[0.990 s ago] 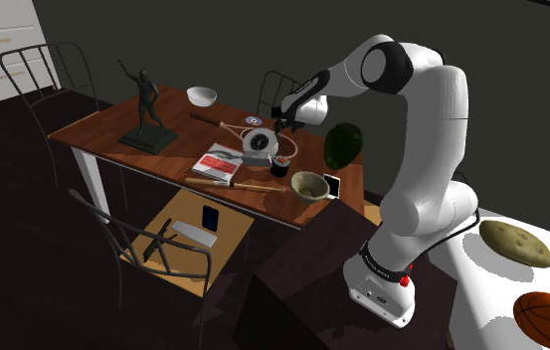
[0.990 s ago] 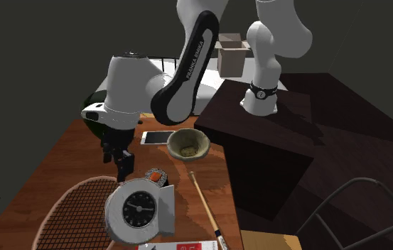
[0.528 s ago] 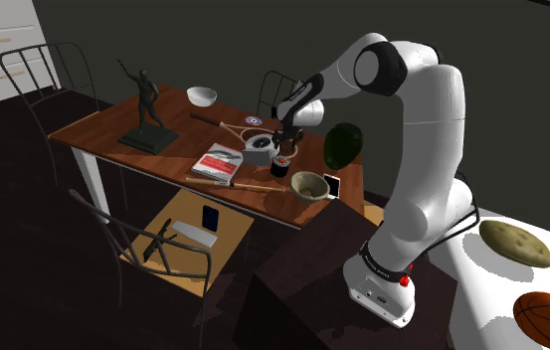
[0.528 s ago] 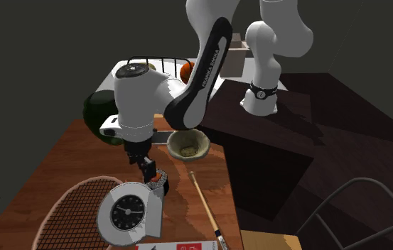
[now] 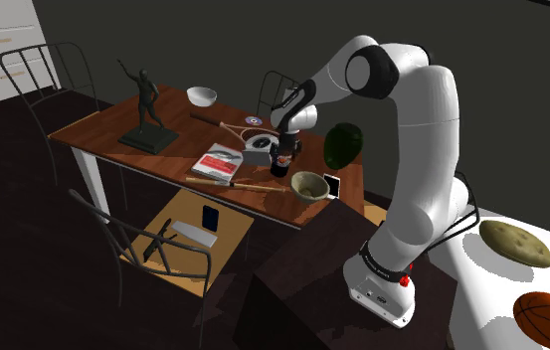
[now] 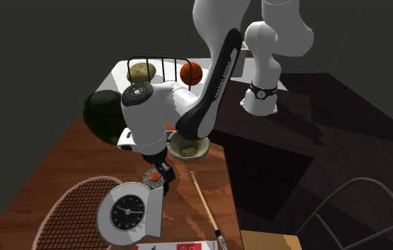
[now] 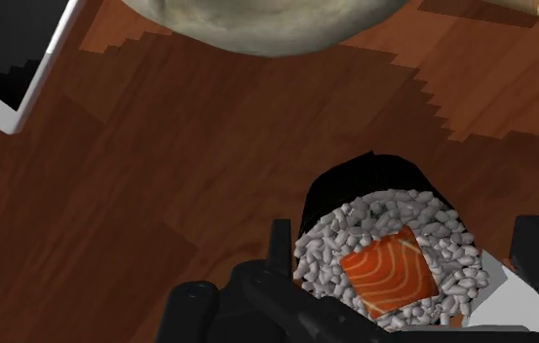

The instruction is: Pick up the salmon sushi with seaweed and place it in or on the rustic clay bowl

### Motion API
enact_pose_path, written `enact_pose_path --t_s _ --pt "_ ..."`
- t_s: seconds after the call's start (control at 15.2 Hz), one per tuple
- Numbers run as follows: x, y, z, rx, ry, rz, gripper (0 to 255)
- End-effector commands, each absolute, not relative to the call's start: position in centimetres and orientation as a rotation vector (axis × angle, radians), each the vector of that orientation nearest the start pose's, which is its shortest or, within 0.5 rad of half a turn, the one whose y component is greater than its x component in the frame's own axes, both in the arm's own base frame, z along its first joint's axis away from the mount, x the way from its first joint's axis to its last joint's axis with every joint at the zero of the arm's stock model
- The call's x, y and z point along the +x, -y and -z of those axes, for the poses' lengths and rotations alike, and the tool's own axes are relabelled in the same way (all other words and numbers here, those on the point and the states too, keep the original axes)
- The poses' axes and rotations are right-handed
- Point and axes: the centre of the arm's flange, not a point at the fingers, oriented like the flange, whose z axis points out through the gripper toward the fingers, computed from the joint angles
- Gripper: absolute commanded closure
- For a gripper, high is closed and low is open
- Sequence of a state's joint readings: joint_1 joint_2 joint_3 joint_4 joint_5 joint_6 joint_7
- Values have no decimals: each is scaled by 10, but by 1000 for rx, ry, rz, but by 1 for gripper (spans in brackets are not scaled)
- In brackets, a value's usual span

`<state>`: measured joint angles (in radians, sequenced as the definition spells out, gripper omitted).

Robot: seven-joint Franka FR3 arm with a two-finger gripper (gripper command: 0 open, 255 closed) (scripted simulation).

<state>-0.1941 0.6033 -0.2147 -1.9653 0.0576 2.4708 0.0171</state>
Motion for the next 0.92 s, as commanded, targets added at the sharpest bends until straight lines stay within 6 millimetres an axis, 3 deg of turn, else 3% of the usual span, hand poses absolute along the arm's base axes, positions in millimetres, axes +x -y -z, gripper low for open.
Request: enact_pose_path --t_s 0.0,0.2,0.73,0.79,0.86 --pt "553 240 -150 -3131 -703 -165 0" --pt "551 241 -131 -3131 -703 -165 0" --pt "551 241 -131 -3131 -703 -165 0" --pt "551 241 -131 -3131 -703 -165 255" --pt "551 241 -131 -3131 -703 -165 255"
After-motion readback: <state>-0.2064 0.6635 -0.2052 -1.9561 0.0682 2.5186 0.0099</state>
